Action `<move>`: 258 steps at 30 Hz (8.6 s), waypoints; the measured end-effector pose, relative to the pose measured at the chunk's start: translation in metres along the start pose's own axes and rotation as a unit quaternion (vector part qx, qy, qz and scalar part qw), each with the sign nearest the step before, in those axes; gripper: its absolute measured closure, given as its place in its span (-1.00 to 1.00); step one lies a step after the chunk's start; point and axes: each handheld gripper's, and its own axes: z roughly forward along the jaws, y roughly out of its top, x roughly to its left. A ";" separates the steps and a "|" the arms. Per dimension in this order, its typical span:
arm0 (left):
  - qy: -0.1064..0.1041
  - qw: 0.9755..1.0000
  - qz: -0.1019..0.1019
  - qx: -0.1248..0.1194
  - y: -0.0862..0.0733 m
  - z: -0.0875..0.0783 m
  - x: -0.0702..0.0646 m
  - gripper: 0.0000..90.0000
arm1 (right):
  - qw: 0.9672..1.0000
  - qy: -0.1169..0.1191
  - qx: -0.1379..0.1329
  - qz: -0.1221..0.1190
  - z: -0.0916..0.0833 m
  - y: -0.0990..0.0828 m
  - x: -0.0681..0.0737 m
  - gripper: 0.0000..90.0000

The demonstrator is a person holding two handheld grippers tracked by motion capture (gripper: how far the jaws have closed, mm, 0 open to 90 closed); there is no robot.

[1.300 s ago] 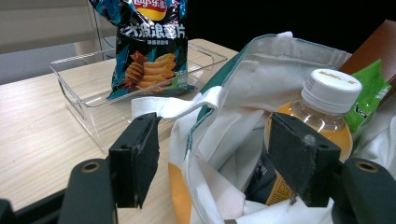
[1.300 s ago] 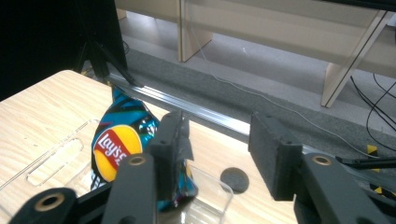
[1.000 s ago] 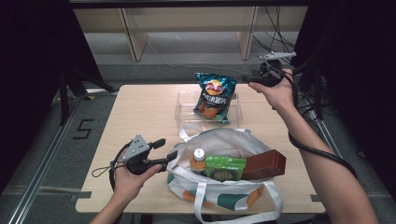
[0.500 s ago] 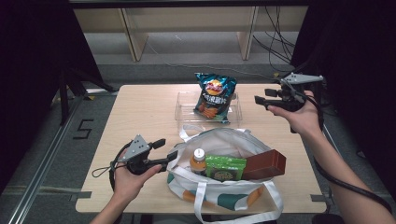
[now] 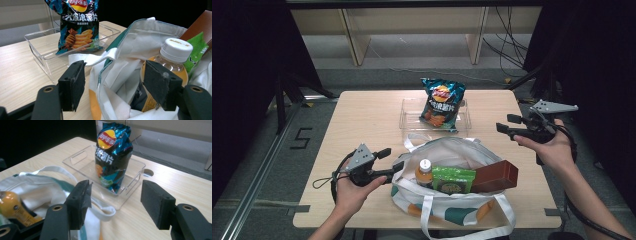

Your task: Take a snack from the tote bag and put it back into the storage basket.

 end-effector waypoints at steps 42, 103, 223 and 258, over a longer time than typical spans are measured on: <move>-0.011 1.000 -0.004 -0.005 0.007 0.008 -0.001 -0.27 | 0.994 0.108 0.029 -0.012 -0.051 -0.059 0.036 -0.28; -0.006 1.000 -0.002 -0.014 0.010 0.005 0.002 -0.27 | 0.989 0.120 0.055 -0.067 -0.012 -0.043 0.061 -0.14; -0.006 1.000 -0.004 -0.023 0.012 0.001 0.000 -0.27 | 0.996 0.014 -0.089 0.013 -0.033 0.069 0.052 -0.14; 0.001 1.000 0.001 -0.027 0.011 -0.001 0.000 -0.27 | 0.990 -0.082 -0.101 0.047 0.006 0.079 0.043 -0.14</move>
